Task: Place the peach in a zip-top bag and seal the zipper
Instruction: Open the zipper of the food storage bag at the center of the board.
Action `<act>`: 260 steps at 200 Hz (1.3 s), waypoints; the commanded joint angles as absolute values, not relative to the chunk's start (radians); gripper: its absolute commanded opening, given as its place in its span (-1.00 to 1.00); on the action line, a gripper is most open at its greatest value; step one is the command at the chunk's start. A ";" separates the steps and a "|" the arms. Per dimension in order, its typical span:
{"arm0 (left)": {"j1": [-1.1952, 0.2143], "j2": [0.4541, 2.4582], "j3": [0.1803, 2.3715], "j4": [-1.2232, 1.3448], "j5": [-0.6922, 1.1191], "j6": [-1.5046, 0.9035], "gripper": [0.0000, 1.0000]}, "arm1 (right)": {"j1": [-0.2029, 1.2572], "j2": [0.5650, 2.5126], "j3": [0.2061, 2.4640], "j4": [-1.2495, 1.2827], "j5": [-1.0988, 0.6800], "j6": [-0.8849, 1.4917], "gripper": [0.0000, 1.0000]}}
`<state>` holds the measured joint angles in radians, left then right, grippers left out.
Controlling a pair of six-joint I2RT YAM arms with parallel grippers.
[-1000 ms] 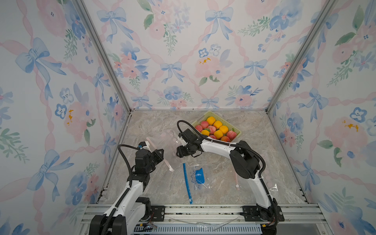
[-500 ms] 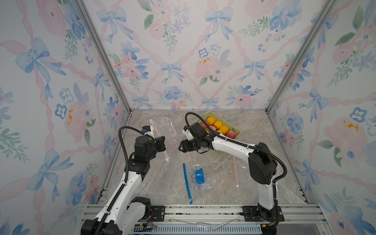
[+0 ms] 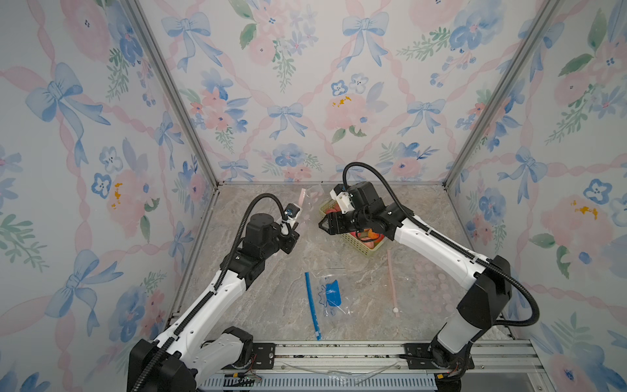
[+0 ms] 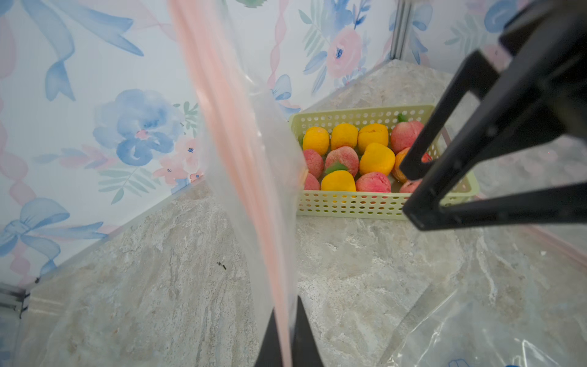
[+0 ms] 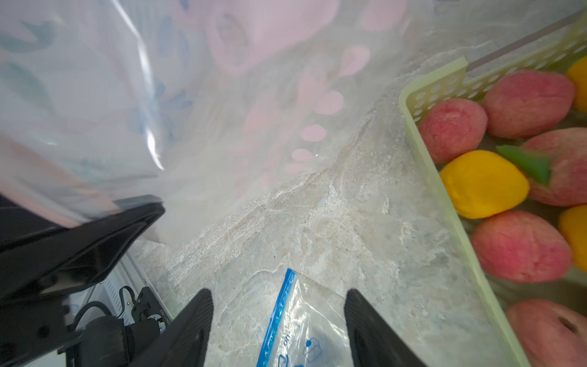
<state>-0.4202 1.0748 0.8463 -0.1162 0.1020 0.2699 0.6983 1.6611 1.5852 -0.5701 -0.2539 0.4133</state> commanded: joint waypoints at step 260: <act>-0.479 1.032 0.930 -0.214 0.279 0.957 -1.00 | 0.768 1.548 1.586 -0.744 -0.383 0.021 0.06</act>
